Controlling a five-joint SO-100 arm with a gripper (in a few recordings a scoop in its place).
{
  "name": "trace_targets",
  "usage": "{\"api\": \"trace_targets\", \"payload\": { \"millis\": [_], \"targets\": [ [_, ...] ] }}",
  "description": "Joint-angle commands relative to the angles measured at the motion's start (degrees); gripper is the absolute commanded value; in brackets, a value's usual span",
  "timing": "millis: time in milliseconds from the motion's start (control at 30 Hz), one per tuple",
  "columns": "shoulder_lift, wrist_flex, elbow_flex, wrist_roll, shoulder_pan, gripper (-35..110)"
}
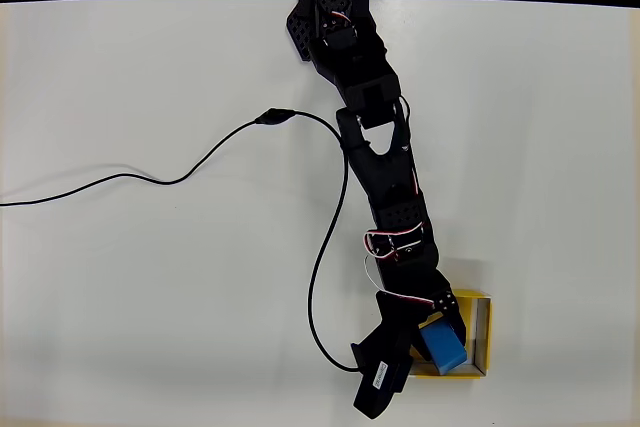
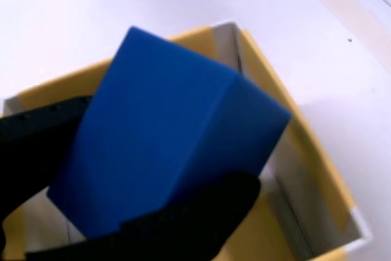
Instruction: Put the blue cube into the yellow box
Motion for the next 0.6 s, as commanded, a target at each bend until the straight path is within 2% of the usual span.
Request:
{"api": "trace_targets", "payload": {
  "millis": [0,300,400,567],
  "targets": [
    [3.96,-0.70,-5.36,-0.44,-0.70,29],
    [7.12,-0.88,-5.10,-1.05,-1.05,33],
    [11.51,0.35,-5.98,-1.49,-0.79,29],
    [20.83,7.91,-7.56,-4.04,2.02,20]
  ]
}}
